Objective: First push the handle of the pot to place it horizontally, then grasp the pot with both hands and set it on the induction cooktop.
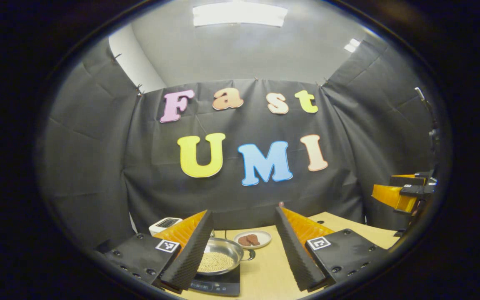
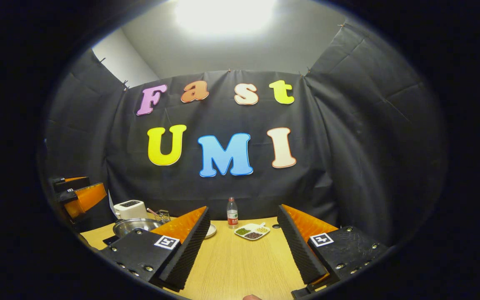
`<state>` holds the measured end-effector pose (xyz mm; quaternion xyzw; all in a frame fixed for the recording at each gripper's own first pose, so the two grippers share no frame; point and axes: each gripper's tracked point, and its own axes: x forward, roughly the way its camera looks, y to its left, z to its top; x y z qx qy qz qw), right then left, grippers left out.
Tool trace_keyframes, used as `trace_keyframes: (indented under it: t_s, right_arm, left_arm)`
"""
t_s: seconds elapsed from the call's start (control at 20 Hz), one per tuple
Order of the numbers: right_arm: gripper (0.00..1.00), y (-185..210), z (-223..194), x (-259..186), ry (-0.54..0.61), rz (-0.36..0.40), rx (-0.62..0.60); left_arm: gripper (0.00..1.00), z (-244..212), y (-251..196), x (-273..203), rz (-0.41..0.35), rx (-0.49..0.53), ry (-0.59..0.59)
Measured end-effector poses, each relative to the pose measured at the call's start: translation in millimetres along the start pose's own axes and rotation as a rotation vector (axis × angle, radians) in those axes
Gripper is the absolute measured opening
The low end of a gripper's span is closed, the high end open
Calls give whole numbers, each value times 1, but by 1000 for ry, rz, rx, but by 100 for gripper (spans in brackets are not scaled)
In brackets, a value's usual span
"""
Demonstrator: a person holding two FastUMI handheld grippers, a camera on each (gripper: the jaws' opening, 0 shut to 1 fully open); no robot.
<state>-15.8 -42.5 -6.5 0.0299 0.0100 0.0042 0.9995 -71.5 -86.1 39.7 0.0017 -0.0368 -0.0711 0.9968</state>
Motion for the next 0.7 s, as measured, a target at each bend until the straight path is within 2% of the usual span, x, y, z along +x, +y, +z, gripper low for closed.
trace_keyframes:
  t_s: [0.05, 0.1, 0.25, 0.35, 0.45, 0.5, 0.6, 0.65, 0.7]
  right_arm:
    - [98, 3, 1, -2, -3, 1, -6]
    - [98, 6, 1, -2, -4, 3, -7]
    - [98, 14, 0, -3, -1, 10, -3]
    - [98, 16, 2, -2, -2, 12, -5]
    - [98, 18, 3, -2, -7, 10, 1]
    - [98, 18, 4, -2, -11, 7, 2]
    - [98, 18, 5, -1, -11, 4, 3]
    - [98, 20, 4, -1, -9, 7, 2]
    - [98, 19, 4, -1, -8, 3, 1]
  left_arm:
    - [95, 0, 4, -3, 6, -2, -4]
    - [90, 2, 7, -5, 9, -3, -6]
    - [100, 6, 8, 2, 19, -10, -3]
    - [93, 7, 12, 5, 24, -5, -2]
    - [100, 10, 14, 5, 28, 0, 1]
    - [95, 12, 12, 6, 28, -2, 0]
    - [95, 13, 12, 6, 29, -11, 2]
    - [100, 14, 12, 8, 30, -13, 1]
    - [95, 14, 13, 10, 30, -15, 2]
